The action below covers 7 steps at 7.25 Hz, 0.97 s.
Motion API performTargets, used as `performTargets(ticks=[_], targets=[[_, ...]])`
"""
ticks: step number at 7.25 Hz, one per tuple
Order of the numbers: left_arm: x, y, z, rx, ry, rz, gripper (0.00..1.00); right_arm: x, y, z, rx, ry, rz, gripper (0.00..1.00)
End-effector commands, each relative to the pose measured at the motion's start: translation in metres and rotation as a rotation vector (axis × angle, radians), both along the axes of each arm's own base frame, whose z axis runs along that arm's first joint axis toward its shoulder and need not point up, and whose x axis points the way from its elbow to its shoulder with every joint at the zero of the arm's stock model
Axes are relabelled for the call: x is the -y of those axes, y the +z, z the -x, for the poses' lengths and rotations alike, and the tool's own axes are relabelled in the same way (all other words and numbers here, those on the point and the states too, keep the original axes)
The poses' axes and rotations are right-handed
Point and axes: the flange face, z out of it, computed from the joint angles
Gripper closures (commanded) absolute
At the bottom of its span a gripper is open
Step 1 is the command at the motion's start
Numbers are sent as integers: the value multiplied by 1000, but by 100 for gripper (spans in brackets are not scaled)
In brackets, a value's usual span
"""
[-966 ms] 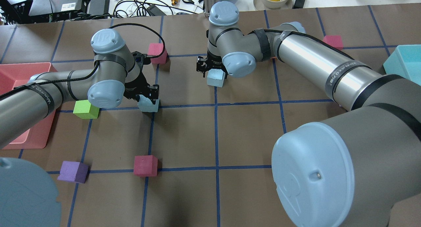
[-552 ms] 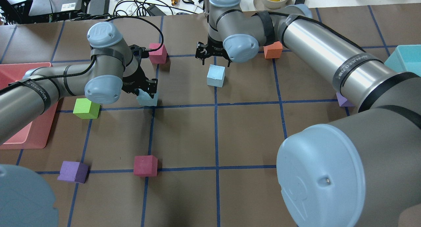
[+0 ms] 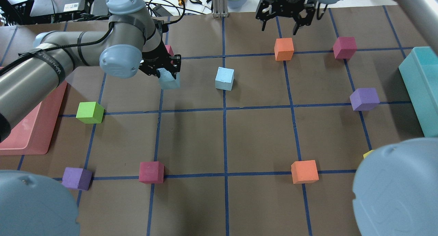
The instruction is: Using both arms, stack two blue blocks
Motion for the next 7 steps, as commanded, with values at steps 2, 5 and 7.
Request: performTargets(ticks=[2,5,7], targets=[[4,15,109,-49,-40,7,100,-67,67,28,-50,-19,-63,0],[14,-18,135,-31,-76,-2,100,-84,69,30,-51,35,-70,0],[30,-15,150,-30,-88,6,100,-90,76,31,-71,38,-63,0]])
